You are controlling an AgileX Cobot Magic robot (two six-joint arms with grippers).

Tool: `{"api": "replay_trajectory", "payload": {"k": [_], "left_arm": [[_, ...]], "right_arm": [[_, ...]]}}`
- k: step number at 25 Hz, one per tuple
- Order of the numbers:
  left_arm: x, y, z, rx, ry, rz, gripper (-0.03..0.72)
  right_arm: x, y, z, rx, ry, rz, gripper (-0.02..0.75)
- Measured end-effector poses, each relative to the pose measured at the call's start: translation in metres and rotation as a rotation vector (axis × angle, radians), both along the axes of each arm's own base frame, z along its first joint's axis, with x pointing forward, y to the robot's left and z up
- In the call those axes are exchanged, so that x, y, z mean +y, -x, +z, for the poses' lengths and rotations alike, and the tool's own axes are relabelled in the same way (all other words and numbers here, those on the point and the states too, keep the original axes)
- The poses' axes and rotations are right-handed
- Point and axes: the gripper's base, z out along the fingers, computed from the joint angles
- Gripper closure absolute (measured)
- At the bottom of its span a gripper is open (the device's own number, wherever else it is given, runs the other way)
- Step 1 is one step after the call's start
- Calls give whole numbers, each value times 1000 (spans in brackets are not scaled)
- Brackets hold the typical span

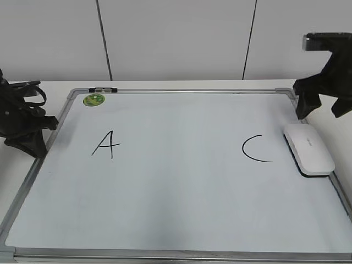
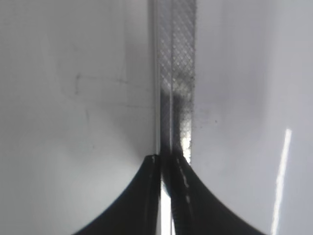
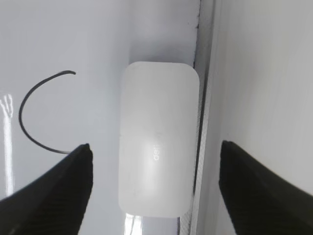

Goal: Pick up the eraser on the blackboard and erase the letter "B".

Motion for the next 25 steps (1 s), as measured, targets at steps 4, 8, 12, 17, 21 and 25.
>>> {"api": "replay_trajectory", "payload": {"k": [4, 8, 12, 17, 21, 25], "left_arm": [[1, -5, 8, -1, -9, -17, 511], [0, -18, 33, -16, -9, -37, 261], [-1, -27, 62, -10, -4, -59, 163], [-1, -27, 92, -25, -5, -75, 147], [0, -16, 130, -103, -12, -70, 146], [0, 0, 172, -198, -9, -54, 146]], "right_arm": [[0, 8, 29, -39, 1, 22, 130], [0, 18, 50, -77, 0, 34, 143], [2, 31, 71, -105, -16, 54, 146], [2, 51, 94, -104, -20, 67, 146], [1, 66, 108, -96, -22, 71, 146], [1, 80, 120, -87, -21, 77, 146]]}}
